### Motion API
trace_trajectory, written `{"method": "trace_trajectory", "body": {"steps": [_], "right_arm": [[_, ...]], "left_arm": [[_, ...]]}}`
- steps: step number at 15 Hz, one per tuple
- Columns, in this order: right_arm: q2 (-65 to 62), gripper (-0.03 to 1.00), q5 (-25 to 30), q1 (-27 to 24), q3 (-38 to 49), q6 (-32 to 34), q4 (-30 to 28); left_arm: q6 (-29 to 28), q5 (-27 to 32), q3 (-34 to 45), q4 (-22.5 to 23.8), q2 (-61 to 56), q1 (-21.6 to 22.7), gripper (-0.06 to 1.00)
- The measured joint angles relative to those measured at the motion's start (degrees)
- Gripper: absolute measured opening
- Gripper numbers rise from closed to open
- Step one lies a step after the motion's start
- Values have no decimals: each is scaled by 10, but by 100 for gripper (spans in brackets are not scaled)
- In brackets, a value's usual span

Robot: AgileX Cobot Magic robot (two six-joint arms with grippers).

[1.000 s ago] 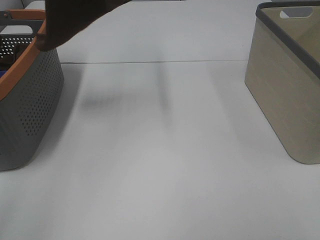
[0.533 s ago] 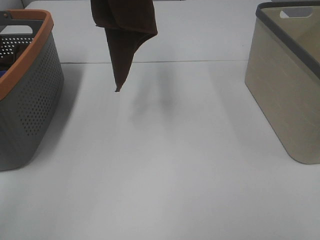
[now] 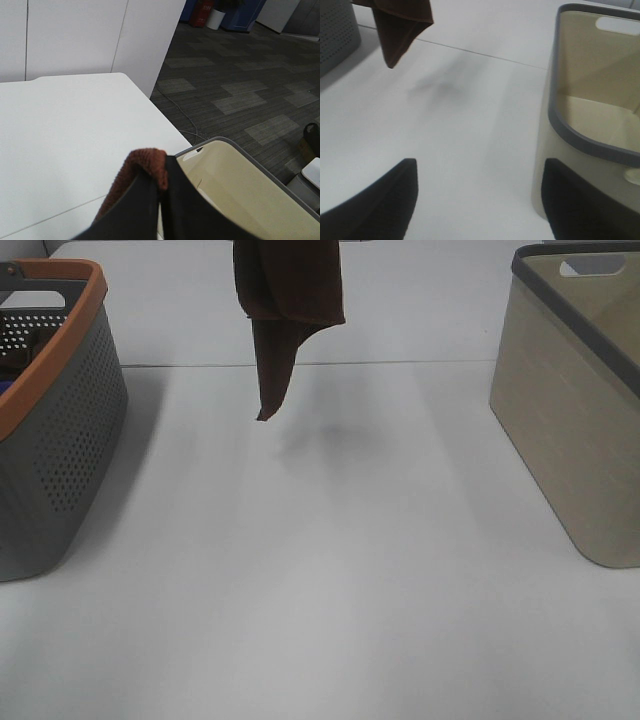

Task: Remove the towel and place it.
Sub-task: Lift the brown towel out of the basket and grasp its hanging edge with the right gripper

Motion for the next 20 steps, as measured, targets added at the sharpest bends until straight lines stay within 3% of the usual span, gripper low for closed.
{"method": "trace_trajectory", "body": {"steps": [5,6,8,14,16,20], "right_arm": [[203,67,-120,44,-5,-83,32],[271,67,-187,89,-15,-99,36],[338,67,-270,154,-32,-115,36],[485,67,-456,304,-85,-127,0],[538,65,-509,332,-103,-128,-12],[609,63,-579,336,-127,-158,-14]], "left_arm": [[23,-1,0,-30,0,0,0],[26,-1,0,-30,0,0,0],[26,-1,0,-34,4,0,0],[26,-16,0,-28,14,-28,0],[26,-34,-1,-27,19,-45,0],[26,-63,-1,3,37,-78,0]]}}
